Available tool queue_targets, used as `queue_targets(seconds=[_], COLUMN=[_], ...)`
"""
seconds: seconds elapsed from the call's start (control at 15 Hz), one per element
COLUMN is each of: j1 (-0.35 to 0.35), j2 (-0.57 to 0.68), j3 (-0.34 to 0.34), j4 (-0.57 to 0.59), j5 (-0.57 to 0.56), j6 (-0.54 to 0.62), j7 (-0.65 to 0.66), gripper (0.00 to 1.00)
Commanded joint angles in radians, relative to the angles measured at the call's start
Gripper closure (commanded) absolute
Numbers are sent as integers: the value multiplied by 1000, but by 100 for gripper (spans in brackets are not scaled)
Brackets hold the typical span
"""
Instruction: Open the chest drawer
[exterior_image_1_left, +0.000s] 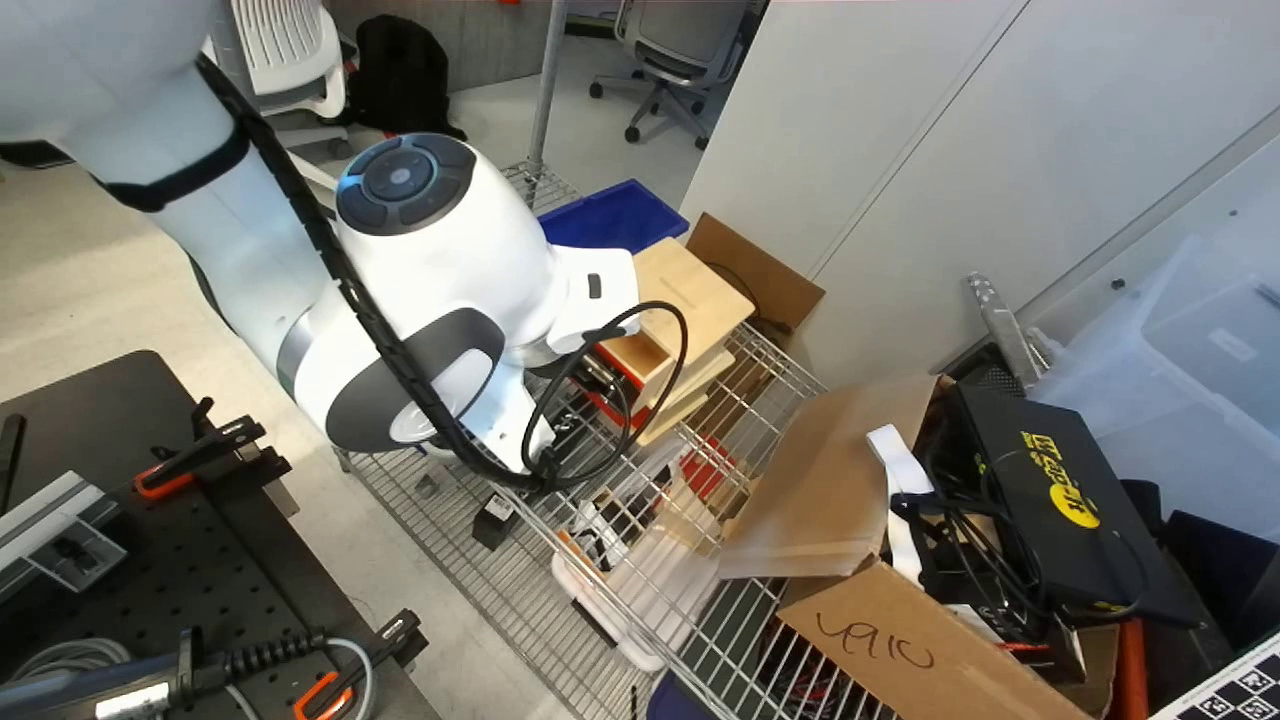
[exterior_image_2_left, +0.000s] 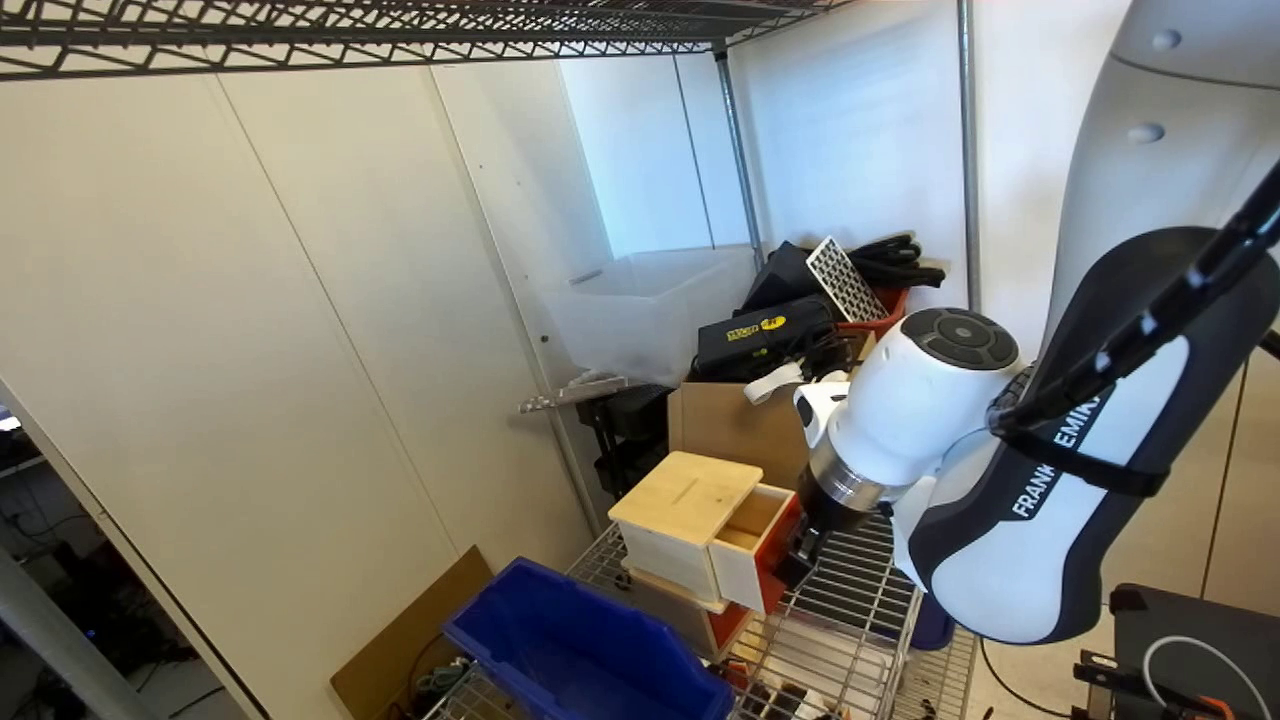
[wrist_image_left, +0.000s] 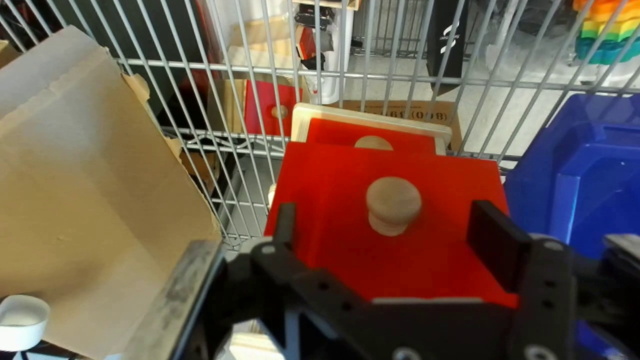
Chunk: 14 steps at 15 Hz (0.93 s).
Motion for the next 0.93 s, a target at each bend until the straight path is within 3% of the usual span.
queue_targets(seconds=[0.0, 0.87], j1=[-4, -10], j2=[-23, -39], j3=[4, 13], j4=[-5, -18], j5=[-5, -9], j6=[-4, -3], j7=[-2, 1], gripper=[0, 0])
